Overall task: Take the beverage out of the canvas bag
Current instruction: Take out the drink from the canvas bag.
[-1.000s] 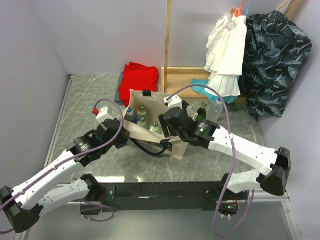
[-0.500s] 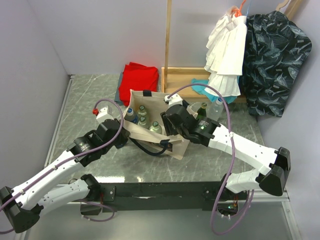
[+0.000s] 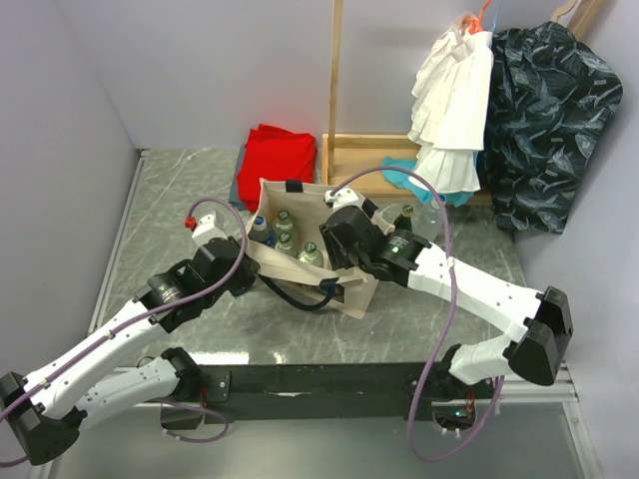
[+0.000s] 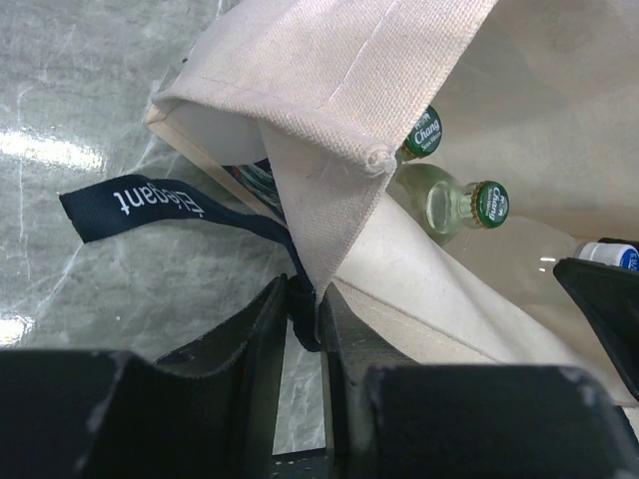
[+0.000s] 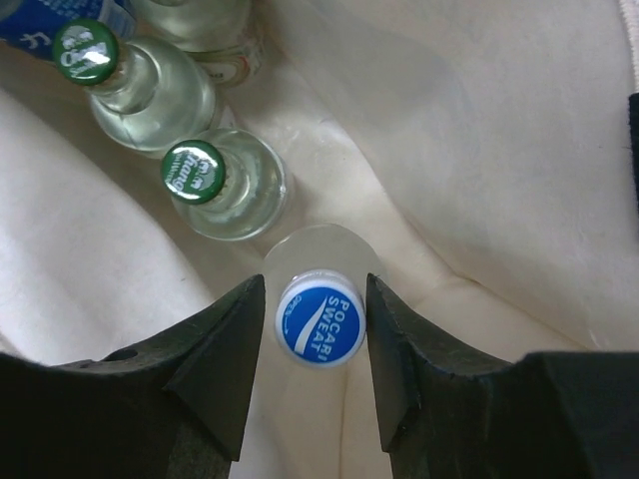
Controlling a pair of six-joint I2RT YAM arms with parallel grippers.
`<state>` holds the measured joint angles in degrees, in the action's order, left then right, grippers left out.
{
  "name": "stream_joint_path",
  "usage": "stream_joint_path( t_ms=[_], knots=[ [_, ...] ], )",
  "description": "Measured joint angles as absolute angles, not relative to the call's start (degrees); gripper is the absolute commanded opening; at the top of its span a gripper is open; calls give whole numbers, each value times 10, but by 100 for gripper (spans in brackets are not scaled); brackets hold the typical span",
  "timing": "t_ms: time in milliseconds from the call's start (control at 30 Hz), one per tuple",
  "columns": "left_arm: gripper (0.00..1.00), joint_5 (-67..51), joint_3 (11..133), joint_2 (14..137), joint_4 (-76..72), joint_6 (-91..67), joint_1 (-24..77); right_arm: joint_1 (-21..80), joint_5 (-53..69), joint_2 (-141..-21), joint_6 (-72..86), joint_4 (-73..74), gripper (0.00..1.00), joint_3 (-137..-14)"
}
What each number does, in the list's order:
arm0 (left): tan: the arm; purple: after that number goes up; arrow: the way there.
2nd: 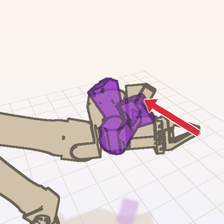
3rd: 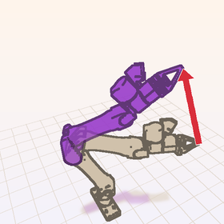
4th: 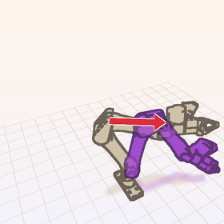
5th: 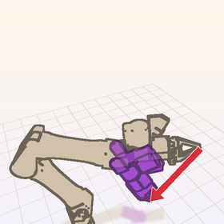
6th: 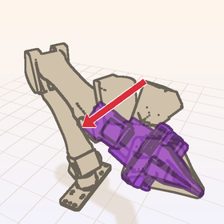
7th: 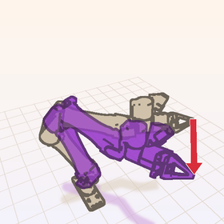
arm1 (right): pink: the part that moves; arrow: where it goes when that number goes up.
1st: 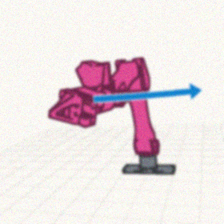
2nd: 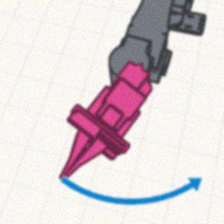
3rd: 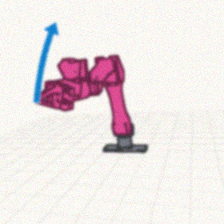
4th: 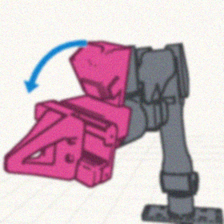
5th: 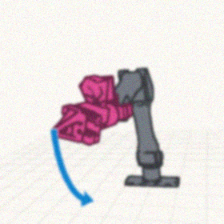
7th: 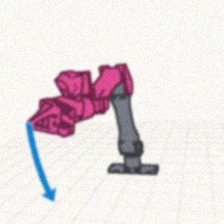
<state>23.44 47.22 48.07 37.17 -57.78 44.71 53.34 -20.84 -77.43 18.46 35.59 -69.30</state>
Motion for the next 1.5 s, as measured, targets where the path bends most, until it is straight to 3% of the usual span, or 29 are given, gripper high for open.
stream_joint_path(
  t_ms=[333, 400, 533, 567, 667, 1500],
  knots=[
    [25, 234, 472, 481, 372, -578, 447, 530, -205, -780, 184, 356, 39, -693],
    [25, 234, 472, 481, 372, -578, 447, 529, -205, -780, 184, 356, 30, -693],
    [25, 234, 472, 481, 372, -578, 447, 529, -205, -780, 184, 356, 29, -693],
    [25, 234, 472, 481, 372, -578, 447, 528, -205, -779, 184, 356, 16, -693],
    [25, 234, 472, 481, 372, -578, 447, 526, -205, -779, 184, 356, 0, -693],
    [24, 234, 470, 492, 363, -577, 447, 517, -204, -763, 173, 374, 0, -693]
  ],
)
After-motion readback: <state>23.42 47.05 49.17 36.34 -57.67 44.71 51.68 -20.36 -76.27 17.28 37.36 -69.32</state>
